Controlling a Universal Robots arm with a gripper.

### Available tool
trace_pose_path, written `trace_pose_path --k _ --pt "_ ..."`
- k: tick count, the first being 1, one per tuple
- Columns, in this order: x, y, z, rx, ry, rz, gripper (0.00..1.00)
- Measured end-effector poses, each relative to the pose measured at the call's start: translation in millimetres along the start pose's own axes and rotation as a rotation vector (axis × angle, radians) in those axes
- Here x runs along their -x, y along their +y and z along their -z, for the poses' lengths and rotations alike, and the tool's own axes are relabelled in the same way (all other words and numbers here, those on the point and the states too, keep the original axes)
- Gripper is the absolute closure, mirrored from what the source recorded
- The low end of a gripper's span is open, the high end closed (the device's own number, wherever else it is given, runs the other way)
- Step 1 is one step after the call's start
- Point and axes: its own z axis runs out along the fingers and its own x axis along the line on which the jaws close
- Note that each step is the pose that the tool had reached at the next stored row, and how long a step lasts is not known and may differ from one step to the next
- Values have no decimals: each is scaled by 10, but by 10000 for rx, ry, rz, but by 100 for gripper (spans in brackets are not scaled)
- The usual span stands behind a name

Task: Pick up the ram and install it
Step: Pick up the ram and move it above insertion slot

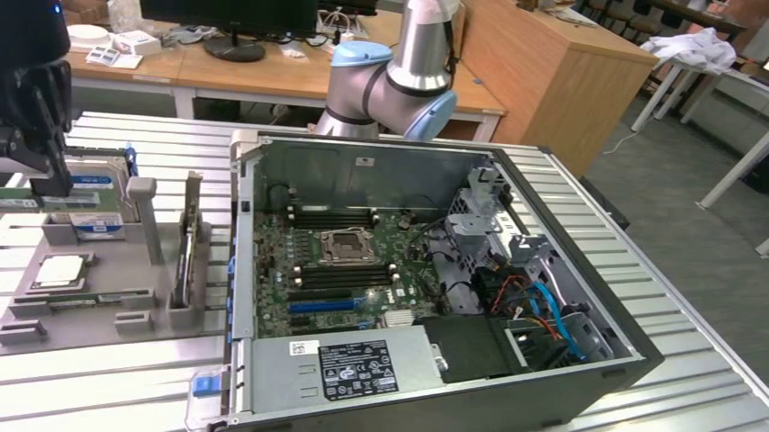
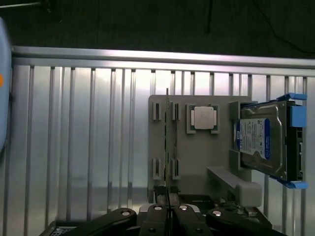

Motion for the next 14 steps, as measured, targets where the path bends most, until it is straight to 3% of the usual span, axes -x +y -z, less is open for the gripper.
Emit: trace_pose_path --k 9,14 --pt "1 -3 21 0 0 -1 89" --pt "-1 -64 23 0 0 -1 89"
